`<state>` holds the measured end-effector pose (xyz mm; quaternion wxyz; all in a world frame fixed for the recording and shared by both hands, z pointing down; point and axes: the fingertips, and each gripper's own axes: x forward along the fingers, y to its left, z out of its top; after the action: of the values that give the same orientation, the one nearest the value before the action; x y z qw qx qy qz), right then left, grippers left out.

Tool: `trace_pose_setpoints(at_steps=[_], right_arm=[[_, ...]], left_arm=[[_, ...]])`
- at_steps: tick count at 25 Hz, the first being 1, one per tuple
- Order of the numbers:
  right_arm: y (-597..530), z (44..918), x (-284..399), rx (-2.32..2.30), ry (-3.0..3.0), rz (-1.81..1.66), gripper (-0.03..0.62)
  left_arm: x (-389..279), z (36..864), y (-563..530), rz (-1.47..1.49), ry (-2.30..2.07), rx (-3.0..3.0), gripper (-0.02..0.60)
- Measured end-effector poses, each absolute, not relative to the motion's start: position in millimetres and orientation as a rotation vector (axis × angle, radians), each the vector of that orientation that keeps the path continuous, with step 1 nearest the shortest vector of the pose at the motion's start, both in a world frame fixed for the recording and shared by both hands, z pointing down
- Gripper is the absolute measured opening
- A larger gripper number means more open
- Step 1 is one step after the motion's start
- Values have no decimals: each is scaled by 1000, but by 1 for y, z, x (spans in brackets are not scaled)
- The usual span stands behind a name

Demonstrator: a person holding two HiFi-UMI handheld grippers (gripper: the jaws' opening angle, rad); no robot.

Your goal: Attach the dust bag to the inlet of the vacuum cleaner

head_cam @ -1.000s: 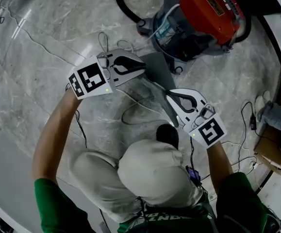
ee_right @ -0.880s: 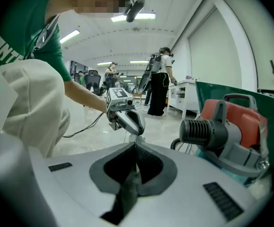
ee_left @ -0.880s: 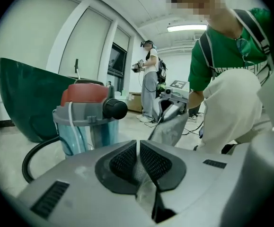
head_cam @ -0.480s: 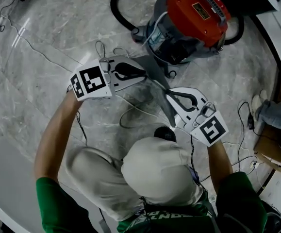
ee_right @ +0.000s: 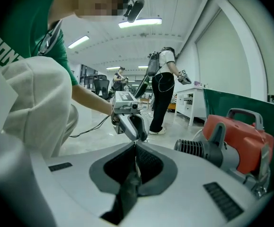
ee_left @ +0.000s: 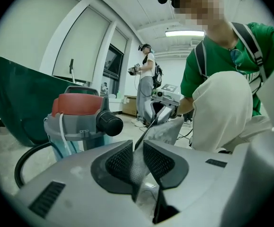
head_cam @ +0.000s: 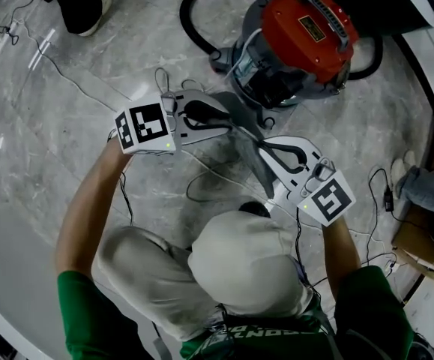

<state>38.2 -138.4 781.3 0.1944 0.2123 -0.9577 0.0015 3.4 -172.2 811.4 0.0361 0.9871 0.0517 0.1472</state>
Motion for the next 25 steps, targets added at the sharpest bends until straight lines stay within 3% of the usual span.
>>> trace_pose_setpoints(at_steps=[25], right_arm=[[-200,773,59,929,-2702,-21,14]], left_arm=[[21,788,-231,737,-77,3165,20]])
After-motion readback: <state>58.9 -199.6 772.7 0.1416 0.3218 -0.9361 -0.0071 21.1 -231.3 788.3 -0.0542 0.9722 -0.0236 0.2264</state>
